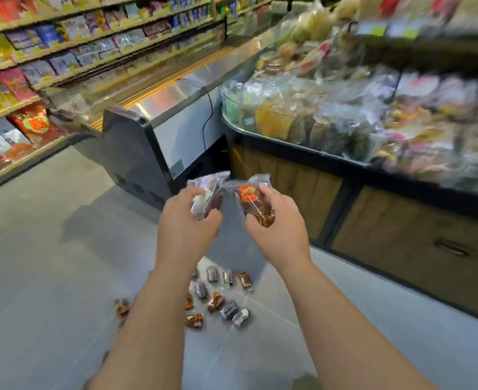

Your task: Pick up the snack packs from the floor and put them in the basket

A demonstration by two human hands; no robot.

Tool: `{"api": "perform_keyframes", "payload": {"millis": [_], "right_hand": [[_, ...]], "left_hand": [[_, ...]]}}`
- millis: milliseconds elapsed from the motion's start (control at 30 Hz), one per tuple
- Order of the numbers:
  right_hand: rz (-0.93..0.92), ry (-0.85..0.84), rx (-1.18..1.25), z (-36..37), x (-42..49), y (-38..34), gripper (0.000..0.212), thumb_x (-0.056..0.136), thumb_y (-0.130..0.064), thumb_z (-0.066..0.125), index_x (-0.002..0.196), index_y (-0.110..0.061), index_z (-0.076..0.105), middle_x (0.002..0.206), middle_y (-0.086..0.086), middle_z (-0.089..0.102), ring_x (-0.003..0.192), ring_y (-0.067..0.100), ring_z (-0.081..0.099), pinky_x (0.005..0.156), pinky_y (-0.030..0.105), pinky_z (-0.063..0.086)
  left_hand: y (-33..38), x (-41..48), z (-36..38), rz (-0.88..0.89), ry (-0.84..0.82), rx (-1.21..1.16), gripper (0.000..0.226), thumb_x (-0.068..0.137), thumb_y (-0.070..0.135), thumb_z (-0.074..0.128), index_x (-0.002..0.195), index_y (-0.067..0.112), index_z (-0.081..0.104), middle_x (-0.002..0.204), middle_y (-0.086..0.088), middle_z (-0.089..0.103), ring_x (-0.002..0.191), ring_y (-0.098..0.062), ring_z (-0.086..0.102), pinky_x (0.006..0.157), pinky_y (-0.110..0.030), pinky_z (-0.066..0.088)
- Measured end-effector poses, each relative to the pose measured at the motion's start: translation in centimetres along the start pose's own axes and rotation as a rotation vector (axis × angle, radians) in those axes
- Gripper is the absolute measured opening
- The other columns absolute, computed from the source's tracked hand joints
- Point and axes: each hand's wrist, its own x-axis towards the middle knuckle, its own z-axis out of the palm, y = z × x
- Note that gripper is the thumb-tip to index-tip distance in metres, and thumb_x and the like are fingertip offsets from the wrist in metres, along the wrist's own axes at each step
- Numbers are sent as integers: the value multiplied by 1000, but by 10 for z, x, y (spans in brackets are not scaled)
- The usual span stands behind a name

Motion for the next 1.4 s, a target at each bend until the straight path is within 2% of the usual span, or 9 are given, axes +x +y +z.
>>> {"api": "perform_keyframes", "payload": {"millis": [100, 200, 300, 600, 767, 833, 1033, 1267, 1400], "right_hand": [[71, 111, -40, -67, -1, 43, 58, 84, -30, 62, 140, -31, 43, 121, -9, 46, 113, 10, 49, 93, 20, 38], [140, 223, -97, -144, -6, 91, 59, 85, -30, 63, 141, -30, 42, 129, -7, 47, 117, 9, 47, 92, 17, 33], [216, 348, -139, -228, -21, 142, 59, 86, -30, 63, 141, -30, 41, 129, -7, 48, 118, 9, 46, 91, 16, 33], [487, 786, -211, -434, -109, 245, 59, 86, -28, 63, 141, -30, 42, 127, -7, 47, 112, 8, 49, 86, 16, 34], [625, 991, -253, -500, -157, 282, 58, 87, -28, 63, 141, -29, 41, 125, -4, 48, 112, 12, 50, 91, 22, 42], [670, 1055, -268, -523, -170, 294, 59, 88, -28, 62, 142, -29, 40, 127, -3, 48, 114, 13, 49, 93, 23, 40], [793, 1220, -334, -591, -186, 329, 59, 89, -28, 61, 143, -30, 38, 131, -4, 47, 116, 12, 46, 89, 18, 32], [900, 1361, -359, -647, -189, 361, 58, 91, -32, 60, 144, -29, 37, 131, -2, 47, 118, 15, 47, 97, 28, 41], [972, 1431, -360, -671, -201, 382, 58, 91, -32, 59, 144, -27, 37, 132, 0, 48, 118, 14, 47, 93, 20, 35]], "left_hand": [[48, -13, 60, 90, -112, 34, 48, 80, 19, 63, 126, 24, 55, 121, 1, 54, 92, -9, 49, 66, -23, 38], [105, -34, 129, 186, -204, 1, 44, 82, 21, 64, 124, 25, 56, 124, 1, 53, 95, -6, 44, 77, -21, 36], [164, -68, 204, 285, -325, -47, 41, 81, 20, 64, 121, 26, 57, 120, 4, 55, 92, -5, 46, 75, -15, 32], [324, -196, 373, 643, -722, -97, 43, 87, 25, 62, 128, 25, 51, 128, 1, 51, 103, -4, 41, 83, -22, 33], [382, -261, 437, 774, -928, -132, 42, 86, 23, 62, 126, 24, 51, 127, -2, 52, 110, -11, 46, 85, -21, 33], [402, -284, 459, 826, -989, -143, 42, 85, 20, 63, 125, 22, 53, 125, -3, 52, 109, -12, 47, 83, -19, 30], [464, -332, 528, 955, -1150, -193, 41, 85, 20, 63, 124, 21, 52, 124, -2, 51, 97, -5, 41, 83, -19, 30], [529, -363, 594, 1060, -1303, -248, 41, 87, 22, 62, 126, 26, 49, 129, 0, 47, 98, -3, 37, 86, -20, 31], [550, -389, 627, 1099, -1386, -248, 41, 87, 22, 63, 125, 24, 49, 128, -2, 48, 97, -4, 39, 86, -20, 32]]}}
